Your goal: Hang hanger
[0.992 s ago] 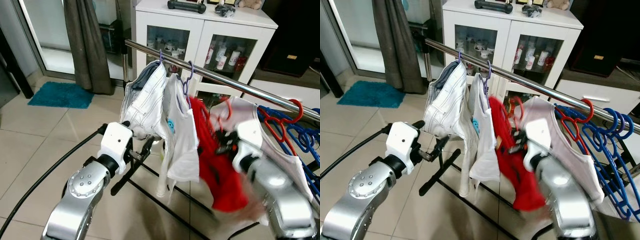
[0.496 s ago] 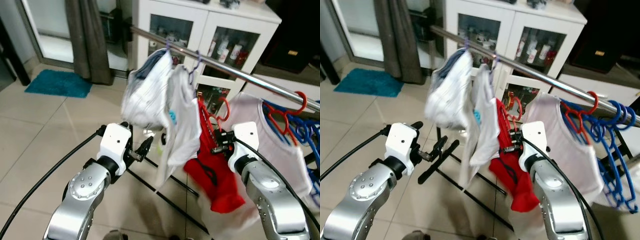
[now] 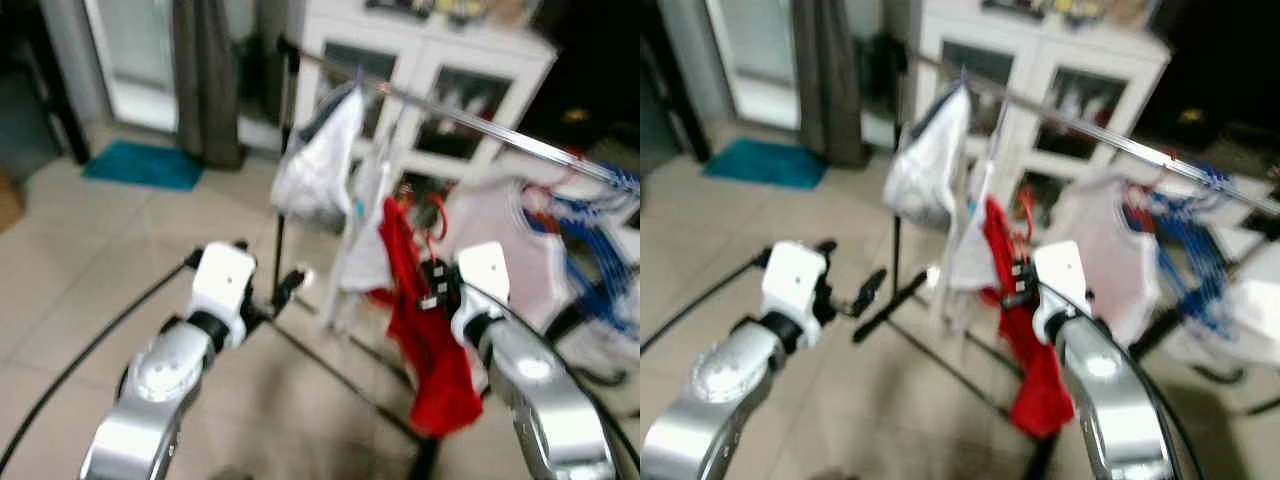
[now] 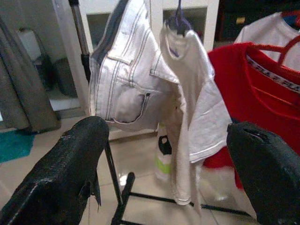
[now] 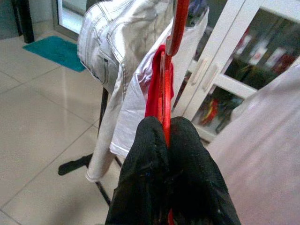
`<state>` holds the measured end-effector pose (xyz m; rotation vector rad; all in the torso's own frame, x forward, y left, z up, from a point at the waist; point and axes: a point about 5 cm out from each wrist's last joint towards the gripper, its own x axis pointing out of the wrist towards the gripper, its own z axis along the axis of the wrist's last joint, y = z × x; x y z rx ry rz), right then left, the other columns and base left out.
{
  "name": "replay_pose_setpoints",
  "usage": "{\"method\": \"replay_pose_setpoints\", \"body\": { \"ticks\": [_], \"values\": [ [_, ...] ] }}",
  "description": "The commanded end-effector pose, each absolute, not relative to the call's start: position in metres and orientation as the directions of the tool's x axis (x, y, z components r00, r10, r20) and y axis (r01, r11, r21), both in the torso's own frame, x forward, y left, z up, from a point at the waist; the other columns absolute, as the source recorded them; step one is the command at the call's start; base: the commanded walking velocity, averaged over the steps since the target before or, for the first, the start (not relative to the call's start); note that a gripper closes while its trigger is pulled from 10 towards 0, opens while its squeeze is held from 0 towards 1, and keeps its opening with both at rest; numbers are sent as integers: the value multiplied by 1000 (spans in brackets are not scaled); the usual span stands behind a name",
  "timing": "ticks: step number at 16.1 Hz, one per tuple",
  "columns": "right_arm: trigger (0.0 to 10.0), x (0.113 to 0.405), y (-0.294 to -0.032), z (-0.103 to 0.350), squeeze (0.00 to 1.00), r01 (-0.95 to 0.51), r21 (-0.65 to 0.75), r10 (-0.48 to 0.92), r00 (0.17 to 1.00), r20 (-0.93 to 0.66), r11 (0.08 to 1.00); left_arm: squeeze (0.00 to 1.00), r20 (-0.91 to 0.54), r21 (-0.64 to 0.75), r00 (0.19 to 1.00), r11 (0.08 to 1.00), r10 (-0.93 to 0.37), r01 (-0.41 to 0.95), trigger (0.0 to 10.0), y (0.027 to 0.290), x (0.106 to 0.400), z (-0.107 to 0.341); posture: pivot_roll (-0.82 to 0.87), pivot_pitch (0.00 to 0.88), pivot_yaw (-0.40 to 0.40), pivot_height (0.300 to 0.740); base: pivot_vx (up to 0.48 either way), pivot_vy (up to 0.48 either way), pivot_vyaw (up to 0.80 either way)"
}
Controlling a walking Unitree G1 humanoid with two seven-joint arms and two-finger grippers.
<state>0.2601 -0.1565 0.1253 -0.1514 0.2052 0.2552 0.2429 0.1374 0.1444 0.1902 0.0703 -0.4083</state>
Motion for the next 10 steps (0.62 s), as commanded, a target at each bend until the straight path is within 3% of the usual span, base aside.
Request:
{"method": "replay_pose_setpoints", "body": {
  "ticks": [1, 4, 7, 8, 10],
  "values": [
    [10000, 262, -161, 131, 0, -262, -137, 232, 952, -201, 955, 0, -110, 161, 911, 897, -398, 412, 10000, 133, 242, 143, 59, 0, -115, 740, 0, 0, 0],
    [10000, 262, -168, 131, 0, -284, -154, 248, 944, -217, 946, 0, -112, 167, 908, 893, -404, 418, 10000, 132, 242, 143, 58, 0, -116, 740, 0, 0, 0],
    [10000, 263, -177, 145, 0, -400, -151, 372, 910, -184, 904, 0, -98, 160, 892, 878, -442, 452, 10000, 131, 243, 148, 55, 0, -113, 740, 0, 0, 0],
    [10000, 262, -177, 151, 0, -478, -120, 459, 874, -160, 870, 1000, -84, 150, 874, 861, -479, 486, 10000, 128, 248, 152, 59, 0, -122, 740, 0, 0, 0],
    [10000, 260, -176, 151, 0, -523, -75, 510, 848, -145, 849, 1000, -93, 177, 861, 843, -499, 508, 10000, 125, 254, 153, 60, 0, -124, 740, 0, 0, 0]
  ]
}}
